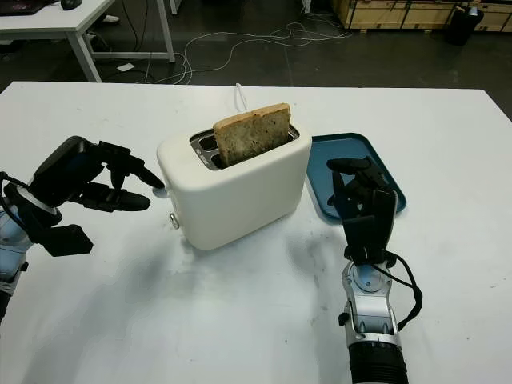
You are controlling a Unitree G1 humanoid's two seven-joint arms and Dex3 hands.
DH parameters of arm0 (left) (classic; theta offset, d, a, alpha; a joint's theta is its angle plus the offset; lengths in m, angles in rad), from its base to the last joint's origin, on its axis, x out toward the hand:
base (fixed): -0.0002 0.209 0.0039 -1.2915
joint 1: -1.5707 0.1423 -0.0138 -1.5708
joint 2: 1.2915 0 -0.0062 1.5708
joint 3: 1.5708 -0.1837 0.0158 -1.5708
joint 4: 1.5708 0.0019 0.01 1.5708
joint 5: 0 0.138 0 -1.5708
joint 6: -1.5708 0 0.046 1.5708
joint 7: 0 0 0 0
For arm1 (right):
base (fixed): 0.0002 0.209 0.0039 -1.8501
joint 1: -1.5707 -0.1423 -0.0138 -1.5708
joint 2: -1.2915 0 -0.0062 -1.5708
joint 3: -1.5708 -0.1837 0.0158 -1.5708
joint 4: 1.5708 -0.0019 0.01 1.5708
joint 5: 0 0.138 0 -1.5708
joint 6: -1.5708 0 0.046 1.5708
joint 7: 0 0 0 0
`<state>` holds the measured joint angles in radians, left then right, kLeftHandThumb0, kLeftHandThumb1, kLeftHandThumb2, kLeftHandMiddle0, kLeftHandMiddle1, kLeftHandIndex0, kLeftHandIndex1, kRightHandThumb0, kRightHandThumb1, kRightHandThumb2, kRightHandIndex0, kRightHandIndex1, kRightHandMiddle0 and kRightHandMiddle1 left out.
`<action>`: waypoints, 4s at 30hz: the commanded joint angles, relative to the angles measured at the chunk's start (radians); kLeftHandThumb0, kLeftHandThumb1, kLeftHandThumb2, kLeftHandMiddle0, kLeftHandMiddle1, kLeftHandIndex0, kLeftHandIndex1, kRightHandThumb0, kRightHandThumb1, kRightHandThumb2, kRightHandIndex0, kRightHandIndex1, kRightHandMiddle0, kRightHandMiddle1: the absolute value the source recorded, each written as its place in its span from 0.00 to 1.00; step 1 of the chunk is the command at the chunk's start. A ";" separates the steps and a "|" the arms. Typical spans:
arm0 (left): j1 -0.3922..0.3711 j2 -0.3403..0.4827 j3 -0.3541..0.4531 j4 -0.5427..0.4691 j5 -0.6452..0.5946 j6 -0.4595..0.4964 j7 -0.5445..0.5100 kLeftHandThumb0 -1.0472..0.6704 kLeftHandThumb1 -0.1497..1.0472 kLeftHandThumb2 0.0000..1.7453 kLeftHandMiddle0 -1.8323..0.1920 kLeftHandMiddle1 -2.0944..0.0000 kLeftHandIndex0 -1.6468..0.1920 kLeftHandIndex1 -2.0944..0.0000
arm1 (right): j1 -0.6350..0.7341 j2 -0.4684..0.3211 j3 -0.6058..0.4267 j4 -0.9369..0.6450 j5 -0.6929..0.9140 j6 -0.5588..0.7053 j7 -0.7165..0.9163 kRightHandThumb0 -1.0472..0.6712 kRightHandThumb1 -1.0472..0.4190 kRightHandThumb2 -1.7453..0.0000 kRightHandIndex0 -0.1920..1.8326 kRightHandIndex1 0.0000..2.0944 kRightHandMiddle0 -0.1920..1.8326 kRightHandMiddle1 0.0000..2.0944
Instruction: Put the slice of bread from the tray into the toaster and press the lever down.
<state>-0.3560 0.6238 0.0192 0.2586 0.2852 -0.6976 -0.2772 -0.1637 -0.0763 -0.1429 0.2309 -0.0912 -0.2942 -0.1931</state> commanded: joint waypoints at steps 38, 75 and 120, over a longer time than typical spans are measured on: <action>0.019 -0.128 -0.385 0.471 0.225 0.090 0.308 0.12 0.80 0.00 0.30 0.42 0.13 1.00 | 0.022 -0.010 -0.019 -0.047 0.019 0.000 0.046 0.37 0.09 0.80 0.49 0.83 0.46 0.64; 0.089 -0.192 -0.220 0.114 -0.091 -0.009 0.405 0.06 0.89 0.04 0.32 0.43 0.09 1.00 | 0.024 -0.022 -0.015 -0.050 0.008 0.017 0.055 0.37 0.09 0.79 0.49 0.83 0.45 0.65; 0.069 0.093 0.078 -0.180 0.229 0.114 0.286 0.06 0.89 0.28 0.37 0.17 0.42 0.57 | 0.018 -0.026 -0.018 -0.037 0.020 0.004 0.074 0.38 0.09 0.78 0.49 0.83 0.44 0.66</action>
<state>-0.2746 0.6949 0.1153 0.0939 0.5038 -0.5753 0.0352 -0.1389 -0.0957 -0.1584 0.1963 -0.0773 -0.2867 -0.1147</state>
